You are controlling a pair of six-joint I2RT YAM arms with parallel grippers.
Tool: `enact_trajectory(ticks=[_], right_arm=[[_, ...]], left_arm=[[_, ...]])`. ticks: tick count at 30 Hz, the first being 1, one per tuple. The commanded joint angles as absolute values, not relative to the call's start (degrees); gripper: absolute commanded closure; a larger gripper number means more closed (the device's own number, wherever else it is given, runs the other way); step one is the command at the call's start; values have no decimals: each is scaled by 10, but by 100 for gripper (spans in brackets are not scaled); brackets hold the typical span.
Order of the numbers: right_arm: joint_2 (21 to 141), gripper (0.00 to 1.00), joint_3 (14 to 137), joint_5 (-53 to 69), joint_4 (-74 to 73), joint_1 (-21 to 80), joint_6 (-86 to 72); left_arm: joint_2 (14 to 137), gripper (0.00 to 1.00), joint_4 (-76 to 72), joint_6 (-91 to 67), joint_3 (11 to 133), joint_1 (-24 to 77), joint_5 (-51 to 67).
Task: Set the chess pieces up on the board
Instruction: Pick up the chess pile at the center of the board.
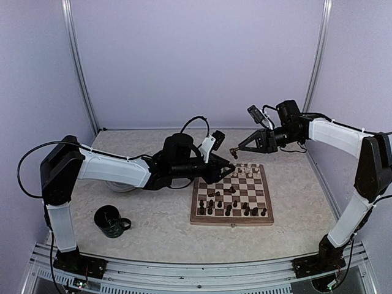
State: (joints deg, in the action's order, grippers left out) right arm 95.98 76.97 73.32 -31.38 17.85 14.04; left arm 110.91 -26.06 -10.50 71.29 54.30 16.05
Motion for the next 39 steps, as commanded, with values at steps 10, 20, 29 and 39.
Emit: enact_trajectory(ticks=[10, 20, 29, 39], right_arm=[[951, 97, 774, 754, -302, 178, 133], [948, 97, 769, 756, -300, 178, 134], [946, 98, 779, 763, -298, 174, 131], [897, 98, 812, 586, -390, 161, 254]], left_arm=[[1119, 62, -345, -138, 739, 545, 170], [1141, 75, -363, -148, 756, 545, 185], [1143, 95, -368, -157, 748, 541, 194], [1094, 100, -230, -144, 730, 531, 159]])
